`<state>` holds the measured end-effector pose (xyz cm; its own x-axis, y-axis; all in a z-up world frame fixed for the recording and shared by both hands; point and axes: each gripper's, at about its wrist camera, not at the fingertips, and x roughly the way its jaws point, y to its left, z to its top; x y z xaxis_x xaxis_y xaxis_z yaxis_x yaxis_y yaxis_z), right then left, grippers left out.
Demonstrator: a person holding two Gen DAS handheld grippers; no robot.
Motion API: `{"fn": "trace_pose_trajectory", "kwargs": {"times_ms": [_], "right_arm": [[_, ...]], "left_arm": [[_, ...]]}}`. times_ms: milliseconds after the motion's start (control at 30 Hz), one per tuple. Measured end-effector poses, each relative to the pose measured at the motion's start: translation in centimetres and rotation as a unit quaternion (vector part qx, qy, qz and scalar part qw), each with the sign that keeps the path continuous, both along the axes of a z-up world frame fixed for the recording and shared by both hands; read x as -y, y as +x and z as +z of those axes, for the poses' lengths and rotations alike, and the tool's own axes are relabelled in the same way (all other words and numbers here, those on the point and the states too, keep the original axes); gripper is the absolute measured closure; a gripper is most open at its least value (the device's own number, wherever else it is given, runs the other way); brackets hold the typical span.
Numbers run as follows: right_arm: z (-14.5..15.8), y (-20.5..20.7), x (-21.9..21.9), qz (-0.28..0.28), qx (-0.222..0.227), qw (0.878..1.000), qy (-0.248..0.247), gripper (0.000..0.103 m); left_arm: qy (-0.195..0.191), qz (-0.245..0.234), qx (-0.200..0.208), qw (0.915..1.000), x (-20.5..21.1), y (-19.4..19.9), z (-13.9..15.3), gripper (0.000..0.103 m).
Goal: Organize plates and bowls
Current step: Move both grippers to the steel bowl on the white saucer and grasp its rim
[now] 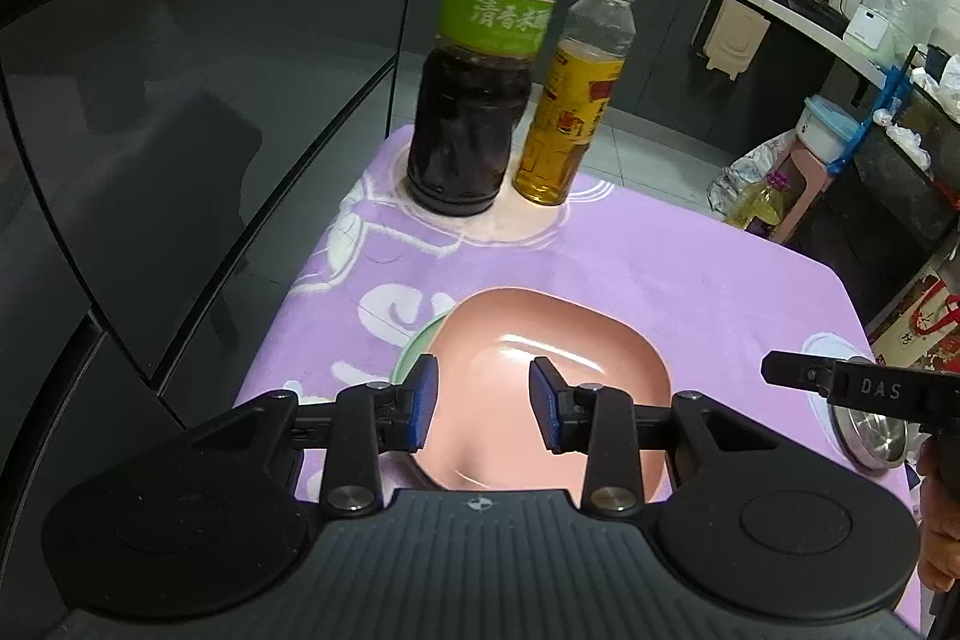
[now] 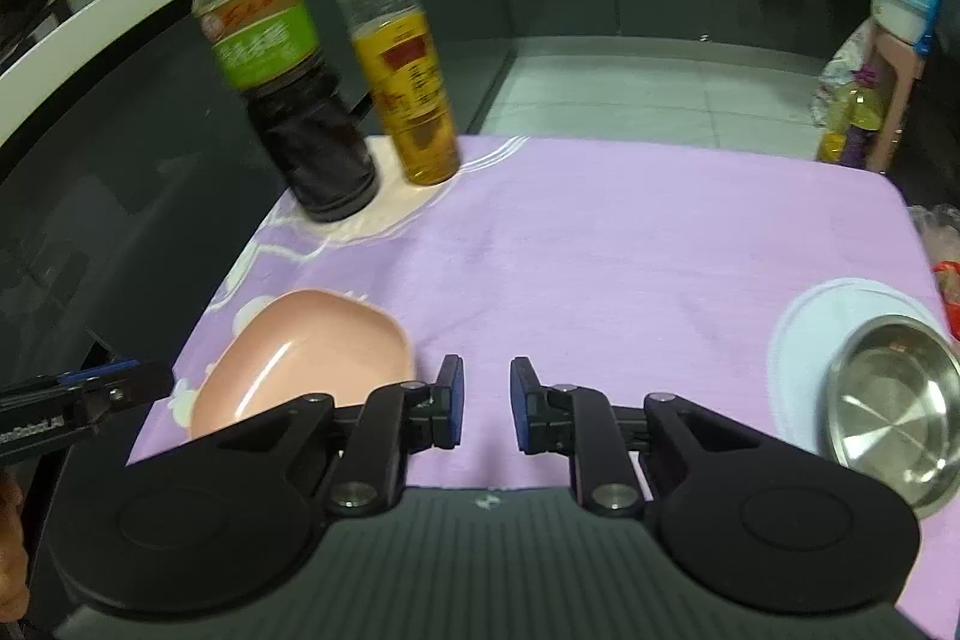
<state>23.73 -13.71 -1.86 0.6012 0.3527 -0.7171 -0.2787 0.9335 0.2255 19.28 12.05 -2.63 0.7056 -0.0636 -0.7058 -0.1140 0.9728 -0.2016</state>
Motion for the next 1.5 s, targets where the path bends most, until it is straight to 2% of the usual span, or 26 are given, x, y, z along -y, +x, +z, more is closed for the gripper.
{"fn": "trace_pose_trajectory", "kwargs": {"times_ms": [67,167,200,267,433,567,667,733,900,1200,1500], "right_arm": [[0.0,0.0,0.9,-0.005,-0.004,1.000,0.003,0.084],[0.3,-0.6,2.6,-0.025,0.000,1.000,0.003,0.083],[0.4,-1.0,3.4,-0.030,0.005,1.000,0.006,0.080],[0.6,-1.6,5.0,-0.037,0.010,0.999,0.009,0.076],[0.1,-1.8,9.0,-0.087,0.009,0.996,0.019,0.076],[-0.5,-2.0,11.4,-0.109,0.003,0.994,0.027,0.076],[-0.9,-2.5,13.4,-0.126,0.003,0.991,0.034,0.075],[-1.2,-2.7,14.9,-0.143,-0.002,0.989,0.036,0.075],[-2.3,-3.0,18.0,-0.186,-0.013,0.982,0.039,0.072],[-4.1,-3.9,21.7,-0.244,-0.018,0.968,0.050,0.072],[-5.7,-3.3,23.1,-0.256,-0.038,0.963,0.073,0.072]], "left_arm": [[0.003,-0.004,-0.008,1.0000,0.5,0.2,0.3,0.072],[0.000,-0.007,0.014,0.9999,1.2,-0.4,1.1,0.069],[-0.001,-0.013,0.014,0.9998,1.5,-0.4,1.2,0.069],[0.000,-0.022,0.008,0.9997,2.3,-0.1,1.3,0.069],[0.007,-0.037,-0.004,0.9993,5.2,0.8,1.2,0.069],[0.018,-0.069,0.005,0.9975,8.9,0.9,1.8,0.069],[0.031,-0.115,-0.003,0.9929,12.8,1.3,2.2,0.069],[0.032,-0.136,0.001,0.9902,14.9,1.5,2.1,0.069],[0.021,-0.169,-0.022,0.9851,19.7,2.7,1.1,0.069],[0.053,-0.169,0.003,0.9841,24.8,4.9,-0.9,0.069],[0.033,-0.163,-0.037,0.9854,27.3,7.4,-3.8,0.069]]}}
